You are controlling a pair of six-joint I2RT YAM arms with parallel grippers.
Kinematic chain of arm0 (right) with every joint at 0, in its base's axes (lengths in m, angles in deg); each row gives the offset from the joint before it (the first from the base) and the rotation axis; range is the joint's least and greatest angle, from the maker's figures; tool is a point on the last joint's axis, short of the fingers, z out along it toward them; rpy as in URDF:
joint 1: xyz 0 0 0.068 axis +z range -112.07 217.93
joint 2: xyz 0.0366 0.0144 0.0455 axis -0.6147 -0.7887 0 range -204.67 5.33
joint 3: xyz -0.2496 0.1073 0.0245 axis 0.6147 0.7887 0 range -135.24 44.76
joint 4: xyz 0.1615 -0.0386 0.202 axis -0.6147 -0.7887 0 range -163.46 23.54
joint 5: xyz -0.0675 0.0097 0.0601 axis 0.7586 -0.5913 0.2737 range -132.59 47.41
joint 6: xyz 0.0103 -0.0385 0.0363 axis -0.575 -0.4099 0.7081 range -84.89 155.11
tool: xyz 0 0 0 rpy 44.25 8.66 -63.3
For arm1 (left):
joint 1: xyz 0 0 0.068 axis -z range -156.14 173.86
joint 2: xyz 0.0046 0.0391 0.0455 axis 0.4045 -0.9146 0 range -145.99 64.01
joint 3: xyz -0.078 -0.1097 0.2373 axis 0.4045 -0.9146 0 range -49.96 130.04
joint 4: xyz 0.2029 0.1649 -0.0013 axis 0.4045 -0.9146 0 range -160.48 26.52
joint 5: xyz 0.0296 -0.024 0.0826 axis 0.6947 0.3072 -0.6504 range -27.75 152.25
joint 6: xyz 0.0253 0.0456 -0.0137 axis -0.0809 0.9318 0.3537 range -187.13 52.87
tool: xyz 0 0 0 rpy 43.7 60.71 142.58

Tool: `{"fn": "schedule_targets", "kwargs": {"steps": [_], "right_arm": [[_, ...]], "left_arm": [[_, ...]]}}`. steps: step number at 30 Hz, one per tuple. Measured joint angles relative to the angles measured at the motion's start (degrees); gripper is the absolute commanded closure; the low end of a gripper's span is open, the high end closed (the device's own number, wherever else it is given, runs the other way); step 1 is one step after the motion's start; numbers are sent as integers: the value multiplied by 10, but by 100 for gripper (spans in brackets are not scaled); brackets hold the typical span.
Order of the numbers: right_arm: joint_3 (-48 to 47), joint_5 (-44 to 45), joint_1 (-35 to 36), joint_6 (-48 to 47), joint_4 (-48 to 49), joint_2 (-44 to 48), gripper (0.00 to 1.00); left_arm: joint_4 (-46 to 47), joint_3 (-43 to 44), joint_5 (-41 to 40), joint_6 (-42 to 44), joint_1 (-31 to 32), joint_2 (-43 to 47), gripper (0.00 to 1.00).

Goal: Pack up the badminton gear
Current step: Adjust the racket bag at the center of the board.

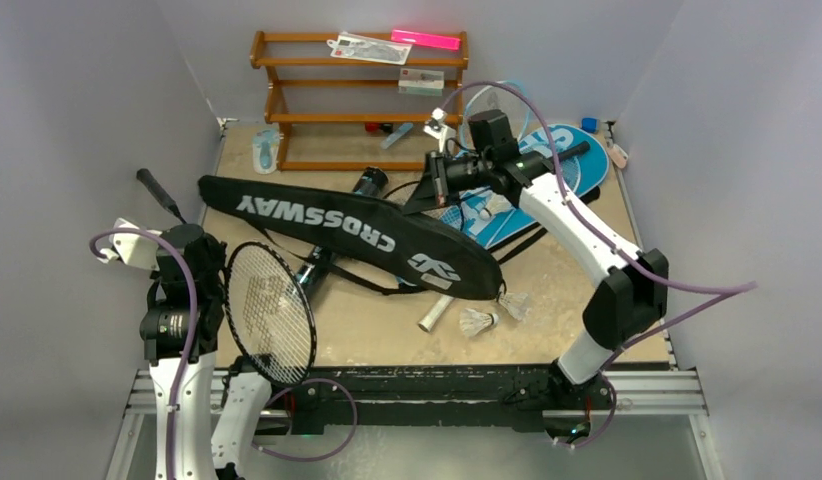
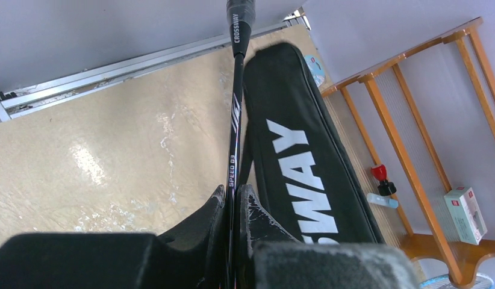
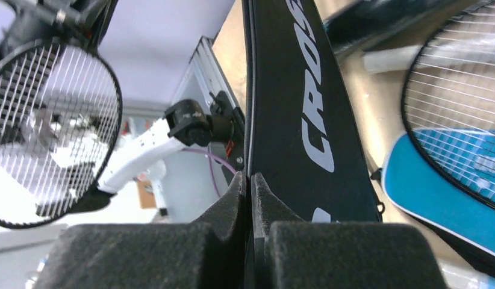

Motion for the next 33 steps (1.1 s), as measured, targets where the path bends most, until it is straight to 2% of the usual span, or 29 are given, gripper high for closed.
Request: {"fn": "schedule_targets", "kwargs": {"steps": [1, 3, 5, 8, 10, 13, 19, 26, 33], "right_arm": [[14, -12, -16, 16, 16, -6, 81], [29, -31, -55, 47, 50, -30, 55], [13, -31, -86, 56, 69, -70, 43], [-66, 50, -111, 21, 34, -143, 32], [-99, 117, -113, -9, 20, -169, 30], [-95, 220, -104, -57, 6, -161, 31], [15, 349, -35, -165, 42, -45, 35], [170, 376, 96, -247, 149, 44, 35], [233, 423, 161, -292, 200, 7, 35]], "left_arm": [[1, 0, 0, 0, 0, 0, 100], [3, -2, 0, 0, 0, -2, 100], [9, -5, 1, 0, 0, -5, 100], [24, -15, 5, 0, 0, -20, 100], [31, -21, 8, 1, 0, -35, 100], [37, -24, 12, 2, 0, -52, 100], [47, -42, 23, 1, -1, -70, 100], [54, -54, 44, -1, -1, -89, 100], [47, -56, 43, 0, -1, -87, 100]]}}
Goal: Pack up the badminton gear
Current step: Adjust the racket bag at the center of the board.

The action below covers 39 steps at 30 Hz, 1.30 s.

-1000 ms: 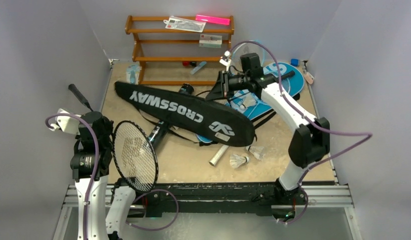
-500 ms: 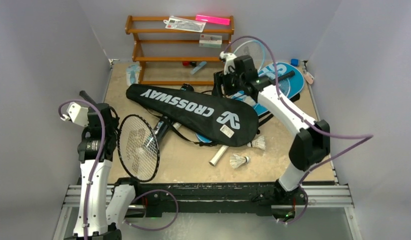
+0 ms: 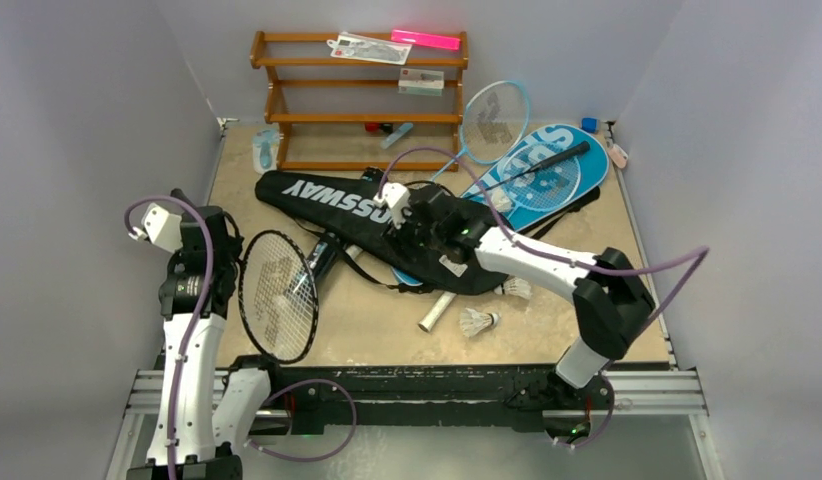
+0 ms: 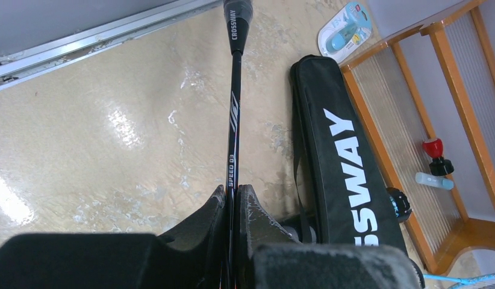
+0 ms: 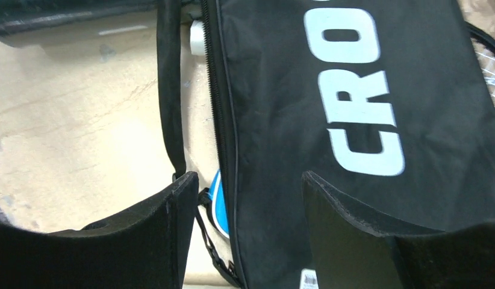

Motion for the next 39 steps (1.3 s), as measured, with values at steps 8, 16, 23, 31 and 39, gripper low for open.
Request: {"fn": "schedule_targets", "kwargs": {"steps": [8, 16, 23, 31, 39], "right_arm": [[2, 64, 52, -30, 34, -66, 39], [1, 123, 67, -45, 48, -105, 49], [1, 164, 75, -47, 59, -118, 82], [17, 144, 75, -31, 76, -87, 100], [19, 122, 74, -10, 79, -48, 100]], "left_arm": [[-7, 0, -12, 2, 0, 20, 100], [-12, 0, -15, 2, 0, 21, 100], [-12, 0, -16, 2, 0, 23, 100], [-12, 0, -15, 2, 0, 22, 100], [-13, 0, -6, 4, 0, 21, 100]]}}
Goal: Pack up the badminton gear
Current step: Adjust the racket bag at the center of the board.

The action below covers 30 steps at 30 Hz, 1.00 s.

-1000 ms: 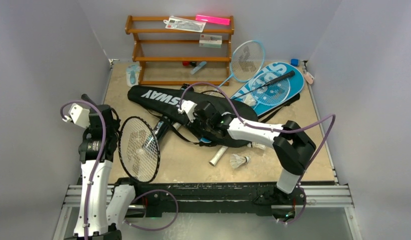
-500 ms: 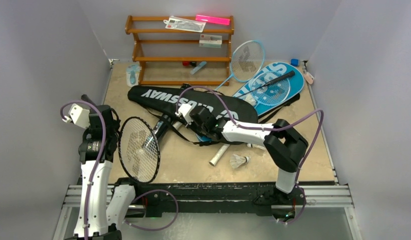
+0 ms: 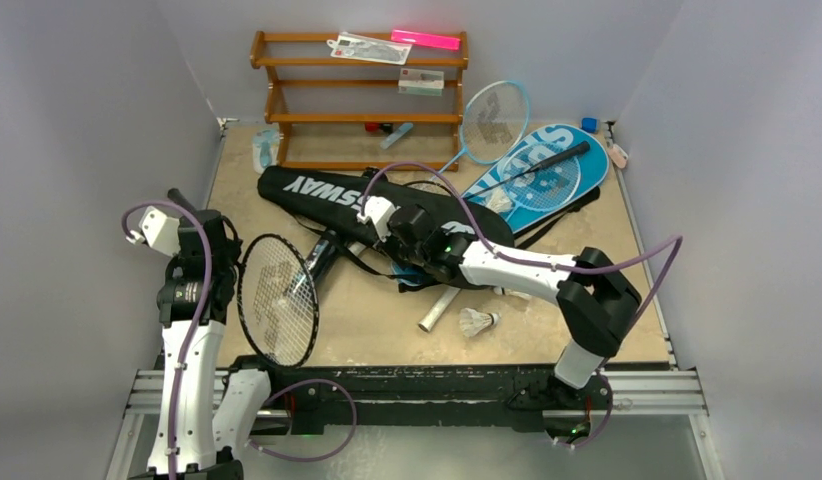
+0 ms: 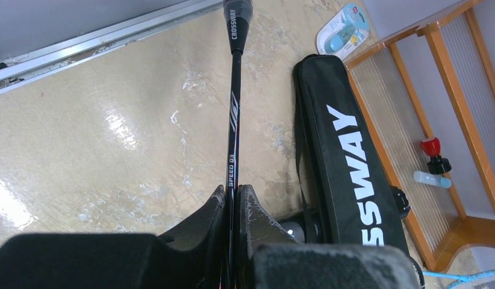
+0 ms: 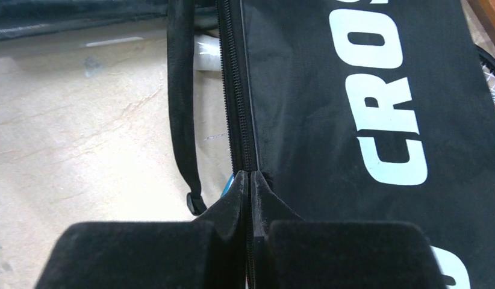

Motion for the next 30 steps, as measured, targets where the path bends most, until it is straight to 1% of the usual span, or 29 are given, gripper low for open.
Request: {"fn": "schedule_targets", "kwargs": {"steps": [5, 13, 15, 18, 21, 25, 30], "right_arm": [[0, -21, -8, 21, -1, 28, 100], [-11, -51, -35, 76, -18, 60, 100], [-14, -53, -39, 90, -24, 63, 100], [-14, -66, -46, 112, -26, 67, 100], [-21, -90, -55, 130, -29, 67, 100], [-47, -115, -69, 146, -37, 62, 100], [-61, -141, -87, 164, -30, 40, 100]], "left_arm": [[-1, 0, 18, 6, 0, 0, 100], [13, -1, 90, 15, 0, -16, 100], [30, -7, 119, 22, 0, -22, 100], [61, -28, 188, 27, -1, -28, 100], [64, -31, 250, 26, -1, -44, 100], [34, -14, 284, 23, -1, -48, 100], [-37, 56, 317, 21, -1, -43, 100]]}}
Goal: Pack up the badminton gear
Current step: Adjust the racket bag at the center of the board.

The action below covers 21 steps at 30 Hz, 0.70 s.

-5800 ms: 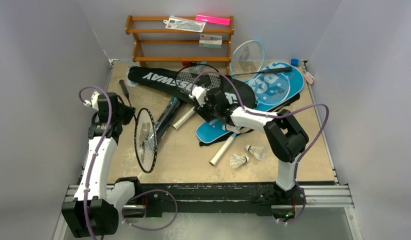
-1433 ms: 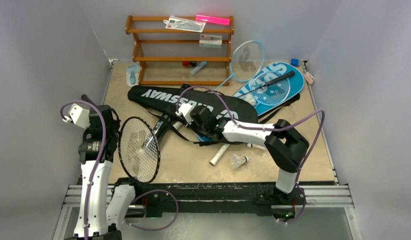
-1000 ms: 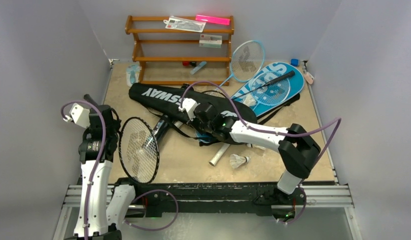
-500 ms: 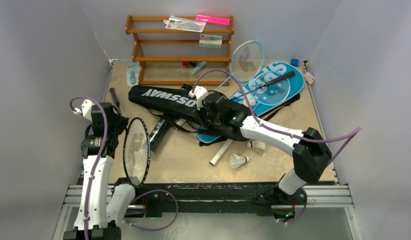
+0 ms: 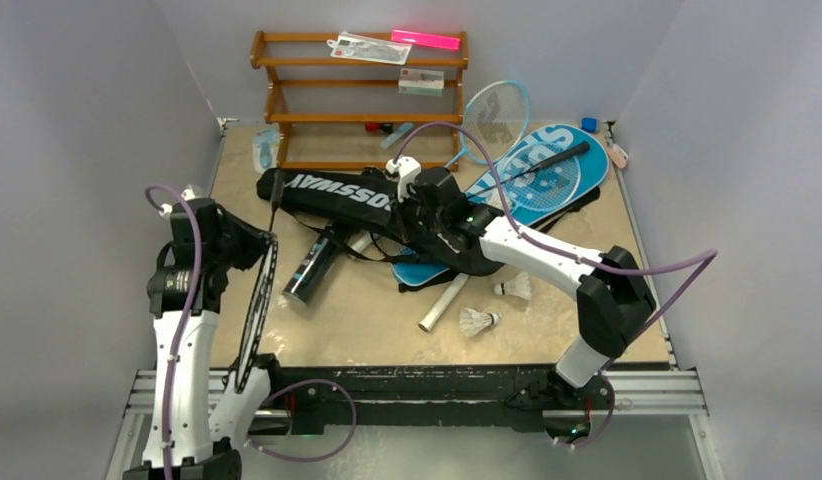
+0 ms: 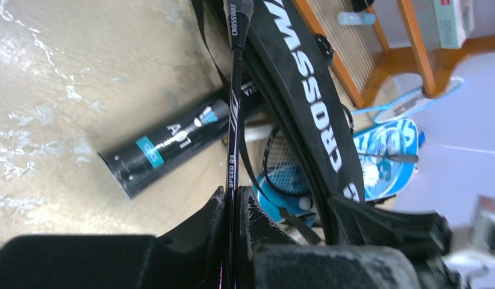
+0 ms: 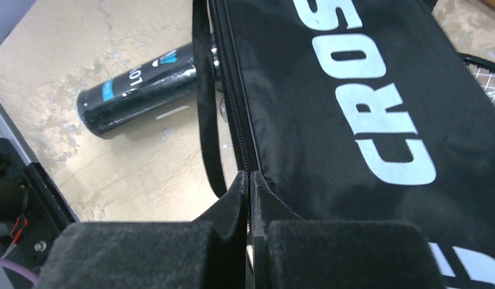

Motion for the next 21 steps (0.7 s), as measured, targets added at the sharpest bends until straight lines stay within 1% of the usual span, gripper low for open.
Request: {"fn": "schedule_targets", "kwargs": {"steps": [4, 7, 9, 12, 15, 18, 21], "right_arm": [[0, -10, -5, 6, 2, -16, 100], [0, -14, -6, 8, 2, -17, 100], [0, -17, -6, 8, 4, -17, 100], [8, -23, -6, 8, 10, -14, 100], [32, -27, -6, 8, 10, 2, 100], [53, -28, -6, 7, 8, 19, 100], [60, -28, -6, 5, 6, 30, 100]], "left_arm": [[-57, 42, 18, 0, 0, 17, 100], [-103, 68, 15, 6, 0, 31, 100], [-119, 74, -2, 7, 0, 39, 100], [-135, 73, -50, 7, 0, 56, 100], [-121, 47, -97, 2, 0, 67, 100], [-101, -10, -132, -9, 0, 72, 100], [-72, -73, -146, -26, 0, 59, 100]]}}
